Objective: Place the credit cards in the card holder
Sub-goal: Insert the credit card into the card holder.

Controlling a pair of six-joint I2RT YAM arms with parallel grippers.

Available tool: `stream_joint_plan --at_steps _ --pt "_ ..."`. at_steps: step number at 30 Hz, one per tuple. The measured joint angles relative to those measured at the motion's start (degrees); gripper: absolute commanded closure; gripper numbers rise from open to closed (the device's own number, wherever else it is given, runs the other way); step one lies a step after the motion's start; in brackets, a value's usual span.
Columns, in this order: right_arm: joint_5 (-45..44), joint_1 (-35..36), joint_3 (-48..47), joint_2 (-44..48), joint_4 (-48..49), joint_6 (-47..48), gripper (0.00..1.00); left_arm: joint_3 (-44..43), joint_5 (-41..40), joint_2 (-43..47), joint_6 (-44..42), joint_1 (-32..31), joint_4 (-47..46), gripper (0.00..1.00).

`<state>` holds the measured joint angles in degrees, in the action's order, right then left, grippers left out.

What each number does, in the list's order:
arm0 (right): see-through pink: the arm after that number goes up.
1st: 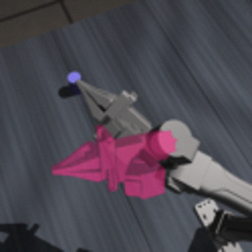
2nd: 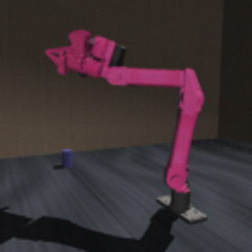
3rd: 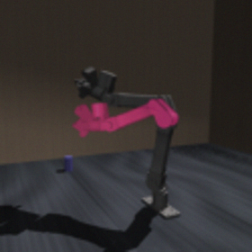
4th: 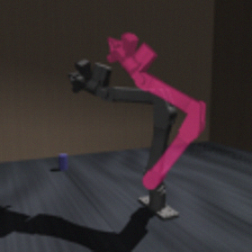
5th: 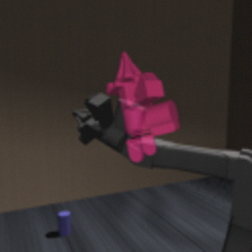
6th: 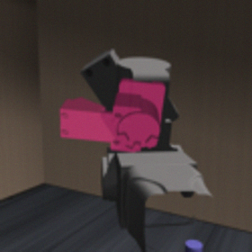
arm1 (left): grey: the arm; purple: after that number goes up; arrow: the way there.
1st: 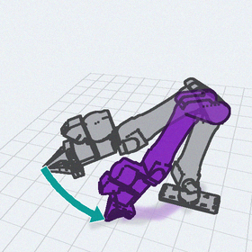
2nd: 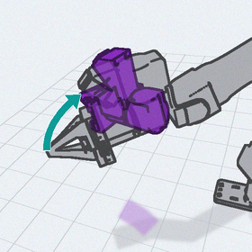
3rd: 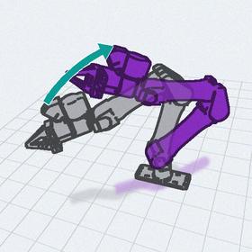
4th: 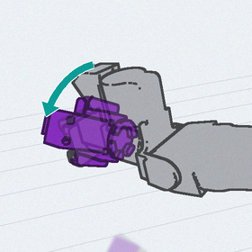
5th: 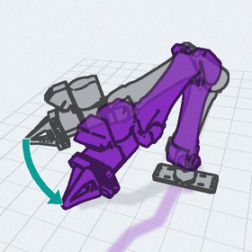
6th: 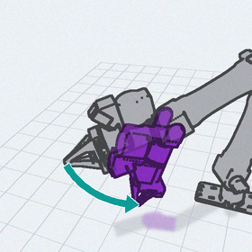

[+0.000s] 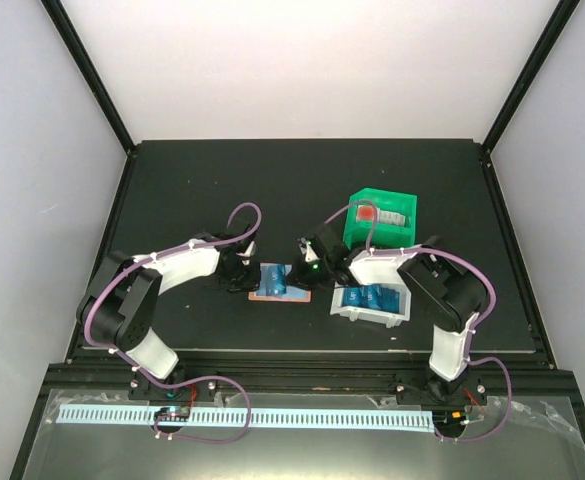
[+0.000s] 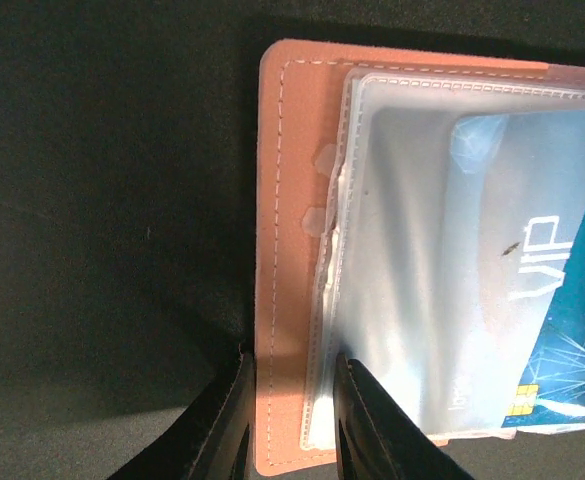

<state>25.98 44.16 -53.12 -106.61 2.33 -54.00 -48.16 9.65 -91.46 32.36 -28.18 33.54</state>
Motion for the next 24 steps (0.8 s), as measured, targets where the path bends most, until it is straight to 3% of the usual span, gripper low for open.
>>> stream_joint_plan --at_steps 24 --pt "3.3 1.5 -3.5 -5.1 3.7 -4.4 0.99 1.1 1.0 0.9 0.9 0.0 -0.7 0.75"
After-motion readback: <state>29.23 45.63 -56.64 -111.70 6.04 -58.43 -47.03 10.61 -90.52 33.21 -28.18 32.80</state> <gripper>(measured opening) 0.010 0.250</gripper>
